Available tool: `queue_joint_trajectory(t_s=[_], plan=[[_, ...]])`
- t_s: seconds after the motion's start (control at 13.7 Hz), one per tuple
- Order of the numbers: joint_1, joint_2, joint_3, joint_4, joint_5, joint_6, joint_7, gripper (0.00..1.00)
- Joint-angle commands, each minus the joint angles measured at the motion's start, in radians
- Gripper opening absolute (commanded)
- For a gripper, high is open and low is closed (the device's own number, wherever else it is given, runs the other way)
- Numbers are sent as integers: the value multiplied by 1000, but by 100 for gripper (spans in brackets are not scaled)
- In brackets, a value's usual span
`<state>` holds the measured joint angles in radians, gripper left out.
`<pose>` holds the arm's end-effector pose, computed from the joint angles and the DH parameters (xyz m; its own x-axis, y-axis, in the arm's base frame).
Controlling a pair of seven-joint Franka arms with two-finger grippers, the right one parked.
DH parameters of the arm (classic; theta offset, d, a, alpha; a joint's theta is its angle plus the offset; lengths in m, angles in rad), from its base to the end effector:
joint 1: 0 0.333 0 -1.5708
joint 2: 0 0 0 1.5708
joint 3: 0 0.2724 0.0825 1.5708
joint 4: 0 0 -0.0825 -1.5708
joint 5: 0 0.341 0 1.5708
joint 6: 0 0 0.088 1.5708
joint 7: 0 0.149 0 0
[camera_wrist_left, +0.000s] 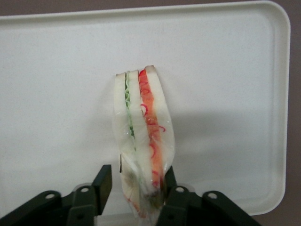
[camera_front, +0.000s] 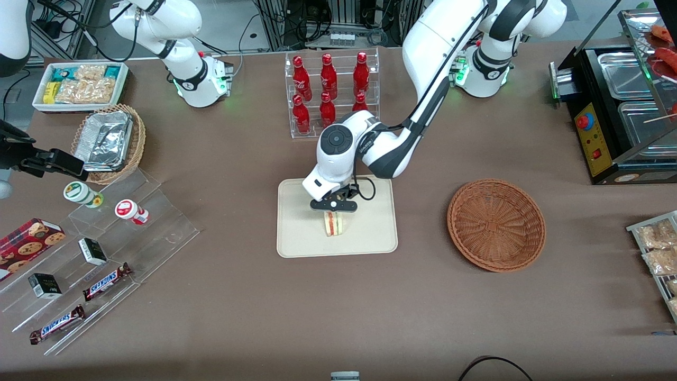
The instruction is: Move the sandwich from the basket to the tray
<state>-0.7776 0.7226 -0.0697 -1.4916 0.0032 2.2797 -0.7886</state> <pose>0.4425 -0.4925 0.2022 0.9990 -0.0411 0.0161 -0.0423 -0.9961 0.0780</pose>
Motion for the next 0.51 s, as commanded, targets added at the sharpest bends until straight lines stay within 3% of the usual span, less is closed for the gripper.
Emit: queue_joint_trajectory(t_s=[0.0, 0.44], plan=[[-8, -40, 21, 10, 8, -11, -14, 100], [67, -192, 42, 14, 0, -98, -47, 100]])
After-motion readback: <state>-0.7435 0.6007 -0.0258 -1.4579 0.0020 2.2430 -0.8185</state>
